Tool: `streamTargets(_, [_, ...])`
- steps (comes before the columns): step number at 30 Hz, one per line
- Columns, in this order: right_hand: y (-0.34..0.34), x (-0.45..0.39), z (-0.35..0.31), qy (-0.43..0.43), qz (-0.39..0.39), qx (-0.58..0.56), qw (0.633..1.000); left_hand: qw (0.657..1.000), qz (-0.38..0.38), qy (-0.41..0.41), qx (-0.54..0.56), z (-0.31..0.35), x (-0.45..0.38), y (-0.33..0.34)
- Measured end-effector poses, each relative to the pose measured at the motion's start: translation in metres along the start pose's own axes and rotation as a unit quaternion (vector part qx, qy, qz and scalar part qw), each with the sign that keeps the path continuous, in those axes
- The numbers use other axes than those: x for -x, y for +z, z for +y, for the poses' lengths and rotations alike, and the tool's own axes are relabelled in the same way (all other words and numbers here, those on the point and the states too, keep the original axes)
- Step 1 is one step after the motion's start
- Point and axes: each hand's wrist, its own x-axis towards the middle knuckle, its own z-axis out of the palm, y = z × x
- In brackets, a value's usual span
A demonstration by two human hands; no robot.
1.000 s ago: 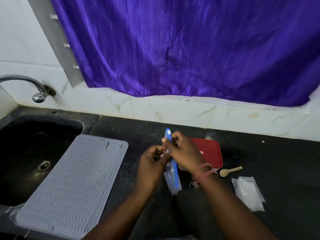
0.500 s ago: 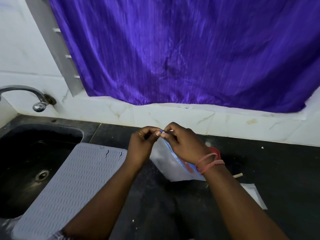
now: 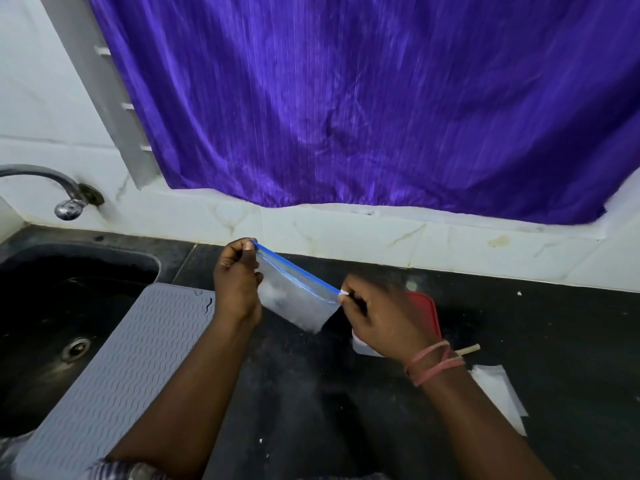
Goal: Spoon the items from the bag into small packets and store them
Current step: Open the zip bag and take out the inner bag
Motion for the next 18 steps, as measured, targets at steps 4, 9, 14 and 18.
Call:
streamTargets(4, [0.003, 0.012, 0.001, 0.021, 0.039, 0.030, 0.999, 0.997, -0.004, -0.063, 0.042, -0.007, 0.012, 0.018])
streamTargets(9, [0.014, 0.009, -0.002, 0.023, 0.017, -0.062, 0.998, 0.988, 0.007, -0.151, 0.012, -0.030, 0.037, 0.033])
streamTargets(14, [0.039, 0.017, 0.000, 0.028, -0.030, -0.120, 0.992, 0.957, 0.010, -0.290, 0.025, -0.055, 0.050, 0.027])
streamTargets(18, [0.043, 0.026, 0.008, 0.070, -0.087, -0.134, 0.985, 0.945, -0.044, -0.321, 0.051, -0.068, 0.046, 0.013])
